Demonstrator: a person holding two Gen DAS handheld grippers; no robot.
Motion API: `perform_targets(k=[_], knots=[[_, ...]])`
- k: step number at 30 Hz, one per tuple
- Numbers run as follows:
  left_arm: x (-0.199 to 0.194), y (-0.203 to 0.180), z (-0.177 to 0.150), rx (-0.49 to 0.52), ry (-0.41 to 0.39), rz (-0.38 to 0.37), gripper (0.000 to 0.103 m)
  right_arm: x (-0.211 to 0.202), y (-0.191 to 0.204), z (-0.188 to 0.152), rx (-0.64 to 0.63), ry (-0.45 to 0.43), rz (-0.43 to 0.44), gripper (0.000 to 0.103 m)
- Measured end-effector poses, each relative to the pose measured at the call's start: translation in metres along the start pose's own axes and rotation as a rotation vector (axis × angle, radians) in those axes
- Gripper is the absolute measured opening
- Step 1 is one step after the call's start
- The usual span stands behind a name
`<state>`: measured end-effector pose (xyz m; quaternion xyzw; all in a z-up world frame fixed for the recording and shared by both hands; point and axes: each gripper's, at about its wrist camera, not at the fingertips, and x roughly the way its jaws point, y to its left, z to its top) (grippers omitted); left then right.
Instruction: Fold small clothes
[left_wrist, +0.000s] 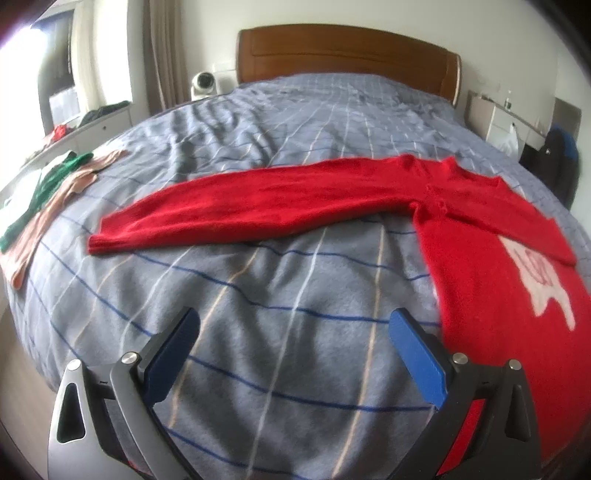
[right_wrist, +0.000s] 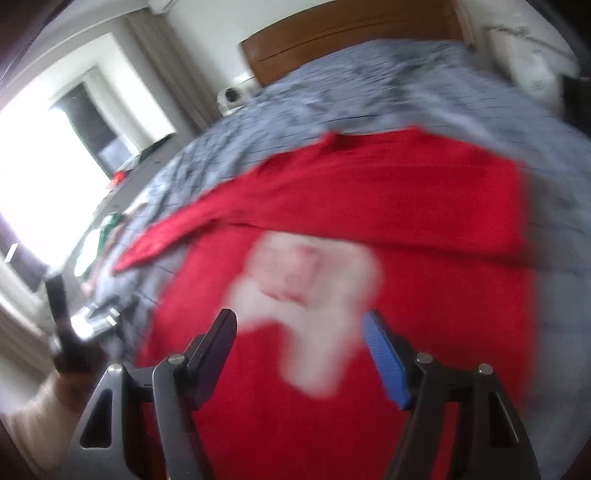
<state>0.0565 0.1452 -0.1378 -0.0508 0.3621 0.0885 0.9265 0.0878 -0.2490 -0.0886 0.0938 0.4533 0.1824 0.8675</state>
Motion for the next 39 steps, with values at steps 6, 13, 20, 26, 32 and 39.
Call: perform_targets(k=[6,13,20,26,32,39], knots=[[0.018,-0.014,-0.010,-0.009,0.087,-0.030,0.102,-0.061,-0.074,-0.045,0.122,-0.119,-0.211,0.073],[0.001,-0.004,0.001,-0.026,0.145,-0.092,0.102,-0.070,-0.120,-0.067,0.274,-0.127,-0.203,0.074],[-0.013,0.093,0.075,-0.197,0.129,0.002,0.102,-0.055,-0.105,-0.068,0.204,-0.104,-0.246,0.082],[0.012,0.180,0.096,-0.345,0.221,0.086,0.102,-0.054,-0.104,-0.070,0.211,-0.109,-0.250,0.083],[0.056,0.205,0.075,-0.450,0.346,0.041,0.089,-0.049,-0.100,-0.071,0.191,-0.099,-0.275,0.085],[0.046,0.181,0.083,-0.381,0.244,0.097,0.005,-0.046,-0.095,-0.070,0.167,-0.091,-0.297,0.089]])
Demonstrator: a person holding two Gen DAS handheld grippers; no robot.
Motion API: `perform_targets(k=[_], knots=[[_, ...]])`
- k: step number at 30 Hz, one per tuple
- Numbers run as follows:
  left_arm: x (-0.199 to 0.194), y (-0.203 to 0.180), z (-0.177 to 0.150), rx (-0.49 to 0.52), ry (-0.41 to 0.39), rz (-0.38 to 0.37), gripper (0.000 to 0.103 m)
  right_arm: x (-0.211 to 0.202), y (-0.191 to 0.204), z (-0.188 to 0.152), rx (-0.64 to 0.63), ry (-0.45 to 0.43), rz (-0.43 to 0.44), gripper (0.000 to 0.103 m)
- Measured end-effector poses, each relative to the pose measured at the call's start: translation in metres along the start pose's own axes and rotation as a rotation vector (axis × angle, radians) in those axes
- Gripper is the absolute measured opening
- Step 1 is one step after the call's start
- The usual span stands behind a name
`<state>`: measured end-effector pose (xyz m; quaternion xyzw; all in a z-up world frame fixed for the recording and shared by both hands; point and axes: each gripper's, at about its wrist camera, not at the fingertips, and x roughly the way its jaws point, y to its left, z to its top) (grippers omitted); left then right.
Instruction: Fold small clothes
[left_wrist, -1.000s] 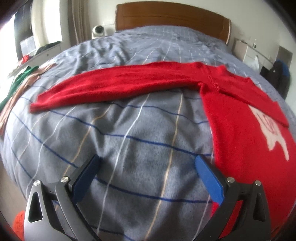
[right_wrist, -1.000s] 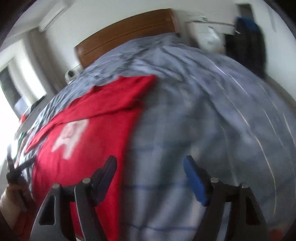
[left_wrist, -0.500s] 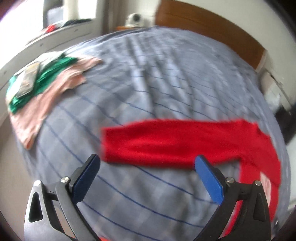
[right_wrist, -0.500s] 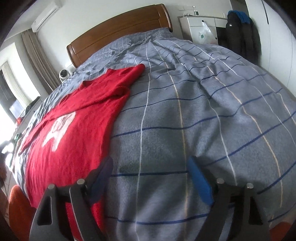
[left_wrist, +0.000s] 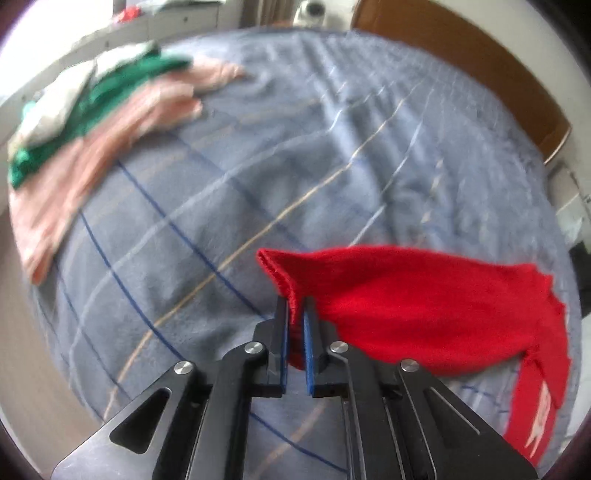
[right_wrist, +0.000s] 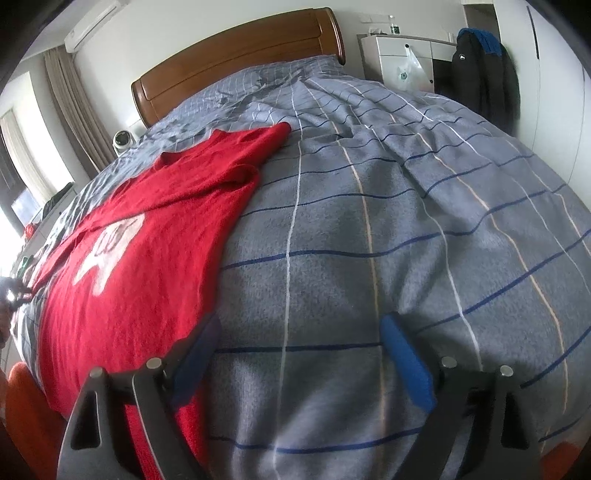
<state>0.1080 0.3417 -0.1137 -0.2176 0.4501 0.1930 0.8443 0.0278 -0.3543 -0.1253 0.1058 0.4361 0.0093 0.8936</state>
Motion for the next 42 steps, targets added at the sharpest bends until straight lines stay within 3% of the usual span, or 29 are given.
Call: perform_targets(k=[3,7,10,13,16,17,18,19,20,23,25,27,30,34,38,39,42], knots=[[-0.043,-0.048,0.008,0.138,-0.099,-0.041,0.005,-0.001,-0.002,0.000,0.009,-0.002,0.018,0.089],[-0.120,-0.155,0.017,0.329,-0.214,-0.226,0.005,0.001,-0.003,0.001,0.021,-0.001,0.029,0.090],[-0.164,-0.235,0.005,0.472,-0.270,-0.345,0.005,0.002,-0.005,0.003,0.040,-0.002,0.040,0.090],[-0.183,-0.314,-0.022,0.602,-0.288,-0.437,0.005,0.001,-0.008,0.004,0.056,-0.004,0.058,0.090],[-0.173,-0.376,-0.060,0.676,-0.220,-0.534,0.008,0.000,-0.009,0.003,0.049,-0.004,0.071,0.090],[-0.165,-0.390,-0.072,0.696,-0.181,-0.557,0.018,0.001,-0.009,0.002,0.044,-0.003,0.073,0.090],[-0.152,-0.406,-0.088,0.708,-0.129,-0.569,0.041,0.000,-0.009,0.002,0.037,-0.002,0.074,0.090],[-0.146,-0.411,-0.098,0.705,-0.101,-0.566,0.054,0.000,-0.008,0.001,0.032,-0.001,0.074,0.090],[-0.137,-0.414,-0.108,0.688,-0.073,-0.568,0.067,0.000,-0.008,0.001,0.027,-0.001,0.074,0.090],[-0.122,-0.391,-0.122,0.632,-0.032,-0.606,0.070,-0.001,-0.008,-0.001,0.015,0.001,0.078,0.090],[-0.113,-0.359,-0.120,0.606,-0.048,-0.559,0.074,-0.002,-0.009,-0.001,0.010,0.002,0.085,0.090],[-0.106,-0.330,-0.113,0.588,-0.089,-0.494,0.084,-0.001,-0.011,-0.002,0.006,0.005,0.093,0.090],[-0.083,-0.271,-0.109,0.605,-0.153,-0.320,0.086,0.001,-0.011,-0.002,0.001,0.011,0.094,0.091],[-0.044,-0.211,-0.118,0.594,-0.150,-0.167,0.086,0.003,-0.006,-0.001,-0.010,0.014,0.081,0.095],[-0.014,-0.170,-0.125,0.499,-0.124,-0.138,0.088,-0.003,-0.006,0.005,0.022,0.013,0.066,0.092],[-0.008,-0.162,-0.129,0.479,-0.101,-0.148,0.091,-0.008,-0.005,0.009,0.036,0.009,0.062,0.085],[-0.004,-0.152,-0.145,0.463,-0.182,-0.198,0.095,-0.029,0.007,0.034,0.105,-0.020,0.141,0.074]])
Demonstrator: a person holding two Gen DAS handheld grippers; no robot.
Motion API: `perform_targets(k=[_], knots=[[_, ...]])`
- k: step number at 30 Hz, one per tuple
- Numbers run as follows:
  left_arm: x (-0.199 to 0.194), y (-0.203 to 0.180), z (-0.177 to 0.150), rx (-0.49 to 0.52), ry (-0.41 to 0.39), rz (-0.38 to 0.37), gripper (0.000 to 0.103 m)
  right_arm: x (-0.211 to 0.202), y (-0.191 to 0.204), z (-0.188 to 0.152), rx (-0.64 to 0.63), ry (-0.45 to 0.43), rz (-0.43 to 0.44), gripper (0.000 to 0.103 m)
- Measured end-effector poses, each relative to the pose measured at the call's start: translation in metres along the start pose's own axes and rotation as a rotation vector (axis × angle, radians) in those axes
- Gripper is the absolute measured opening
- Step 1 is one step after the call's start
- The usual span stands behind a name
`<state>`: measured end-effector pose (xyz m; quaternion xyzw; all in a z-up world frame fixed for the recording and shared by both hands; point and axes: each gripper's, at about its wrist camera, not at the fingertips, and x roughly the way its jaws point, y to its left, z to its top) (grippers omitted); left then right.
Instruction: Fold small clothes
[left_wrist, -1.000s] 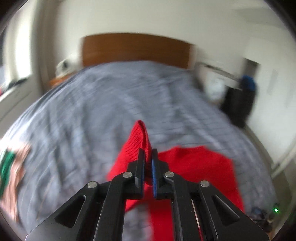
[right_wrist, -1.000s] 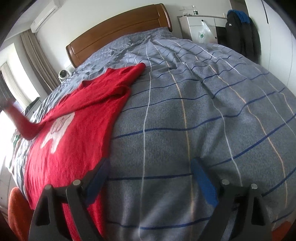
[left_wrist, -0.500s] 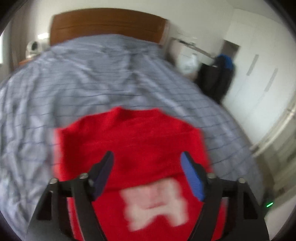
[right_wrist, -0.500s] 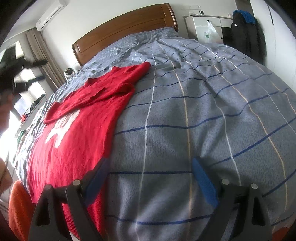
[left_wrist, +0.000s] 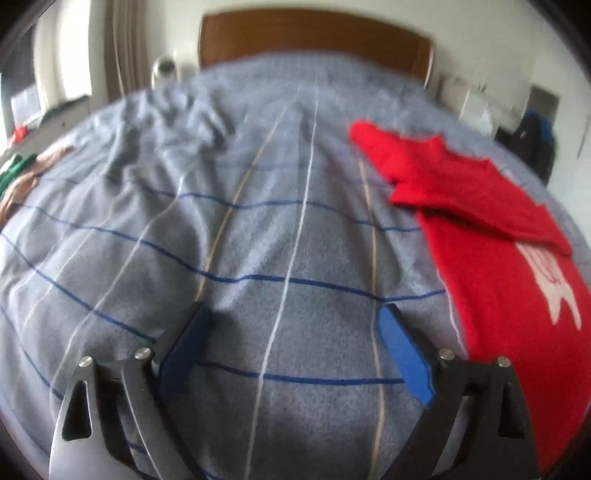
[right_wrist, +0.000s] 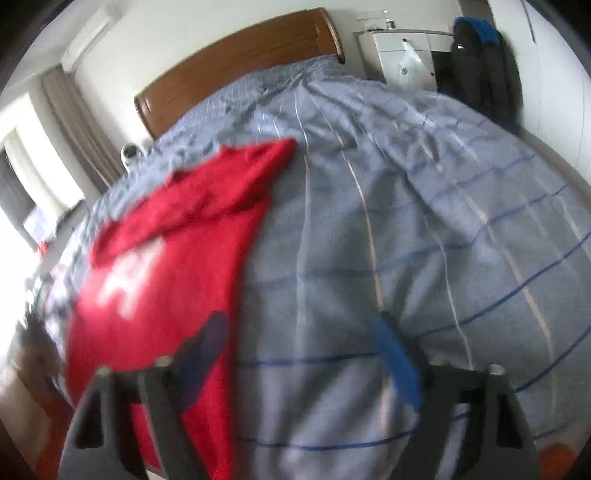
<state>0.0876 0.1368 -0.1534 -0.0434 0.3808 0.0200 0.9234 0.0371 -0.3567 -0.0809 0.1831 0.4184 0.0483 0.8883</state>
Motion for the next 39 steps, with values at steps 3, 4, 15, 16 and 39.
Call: perform_targets(k=[3,4,15,16,39], knots=[[0.003,-0.012,0.003,0.026,0.009,0.036,0.101,0.010,0.028,0.031,0.074,0.051,0.159,0.067],[0.002,-0.013,0.002,0.028,0.007,0.038,0.101,0.018,0.037,0.041,0.095,0.069,0.200,0.063],[0.007,0.002,-0.002,0.021,-0.006,0.003,0.102,0.176,0.081,0.096,0.260,0.314,0.081,0.045],[0.006,0.003,-0.003,0.020,-0.005,0.000,0.102,0.183,0.080,0.095,0.257,0.332,0.082,0.045],[-0.017,-0.019,0.027,0.053,-0.039,-0.226,0.101,0.075,0.085,0.052,-0.175,0.048,0.012,0.057]])
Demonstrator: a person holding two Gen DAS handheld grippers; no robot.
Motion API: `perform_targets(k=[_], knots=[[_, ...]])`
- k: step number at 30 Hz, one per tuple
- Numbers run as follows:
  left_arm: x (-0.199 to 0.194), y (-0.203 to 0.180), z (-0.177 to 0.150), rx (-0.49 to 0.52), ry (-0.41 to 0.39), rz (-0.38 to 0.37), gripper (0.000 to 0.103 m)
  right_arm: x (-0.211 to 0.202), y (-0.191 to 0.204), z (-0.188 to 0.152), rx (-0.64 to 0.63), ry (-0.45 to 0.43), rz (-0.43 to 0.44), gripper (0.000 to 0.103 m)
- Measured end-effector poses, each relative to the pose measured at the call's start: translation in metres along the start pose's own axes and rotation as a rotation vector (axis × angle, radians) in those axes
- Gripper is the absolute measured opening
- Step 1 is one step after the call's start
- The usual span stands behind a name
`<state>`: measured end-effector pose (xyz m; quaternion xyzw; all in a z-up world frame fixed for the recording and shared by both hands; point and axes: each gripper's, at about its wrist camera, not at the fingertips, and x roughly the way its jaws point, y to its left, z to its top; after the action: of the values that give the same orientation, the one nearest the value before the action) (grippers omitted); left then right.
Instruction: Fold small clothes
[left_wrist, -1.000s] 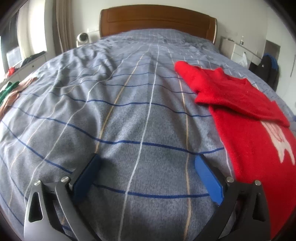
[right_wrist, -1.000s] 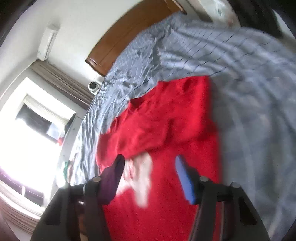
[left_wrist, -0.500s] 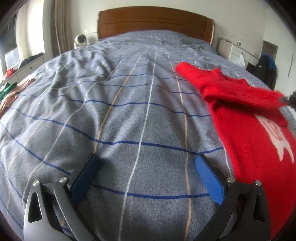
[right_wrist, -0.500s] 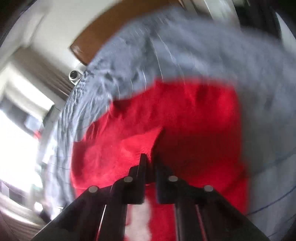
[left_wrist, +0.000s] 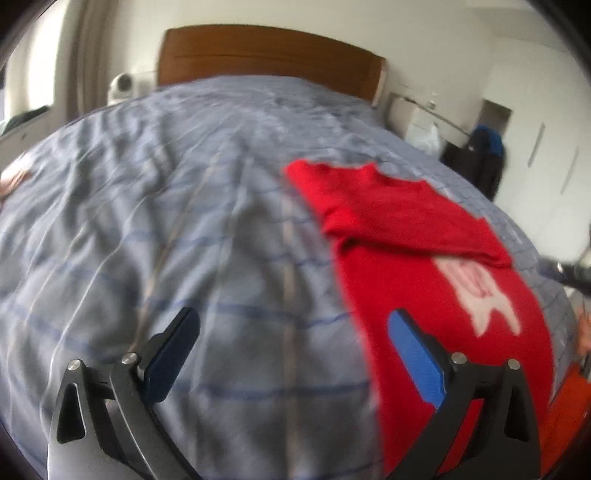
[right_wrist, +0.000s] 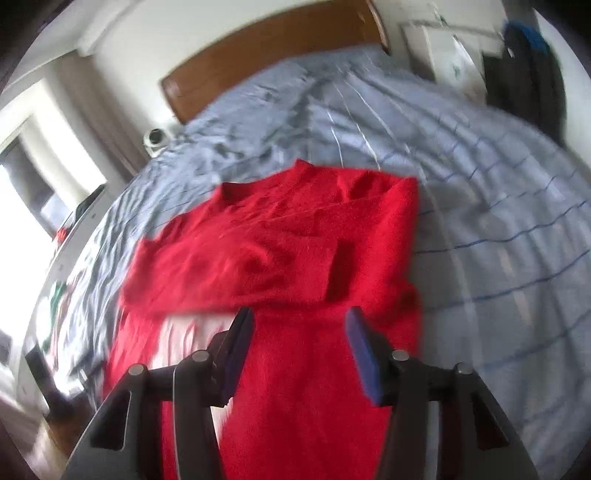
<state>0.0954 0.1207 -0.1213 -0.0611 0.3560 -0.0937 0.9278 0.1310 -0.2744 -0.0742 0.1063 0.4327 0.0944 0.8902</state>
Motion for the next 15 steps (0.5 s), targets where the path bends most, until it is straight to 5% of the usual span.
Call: perform_targets(k=[3,5,7,8,9,12,15], knots=[[0.041,-0.026,0.025,0.098,0.105,0.049,0.100,-0.033,-0.011,-0.032,-0.039,-0.039,-0.033,0.062],[0.072,-0.036,0.036,0.155,0.162,0.122,0.086,-0.042,-0.017,-0.046,-0.028,-0.039,-0.039,0.062],[0.093,-0.039,0.046,0.140,0.165,0.176,0.082,-0.052,-0.026,-0.062,0.006,-0.038,-0.033,0.062],[0.097,-0.036,0.051,0.091,0.135,0.194,0.072,-0.054,-0.031,-0.068,0.029,-0.041,-0.026,0.062],[0.096,-0.032,0.053,0.054,0.112,0.225,0.046,-0.055,-0.034,-0.073,0.050,-0.043,-0.021,0.062],[0.084,-0.014,0.037,-0.084,0.076,0.204,0.017,-0.051,-0.043,-0.088,0.084,-0.018,-0.017,0.062],[0.072,-0.010,0.016,-0.092,0.072,0.241,0.002,-0.047,-0.039,-0.093,0.026,-0.011,-0.035,0.062]])
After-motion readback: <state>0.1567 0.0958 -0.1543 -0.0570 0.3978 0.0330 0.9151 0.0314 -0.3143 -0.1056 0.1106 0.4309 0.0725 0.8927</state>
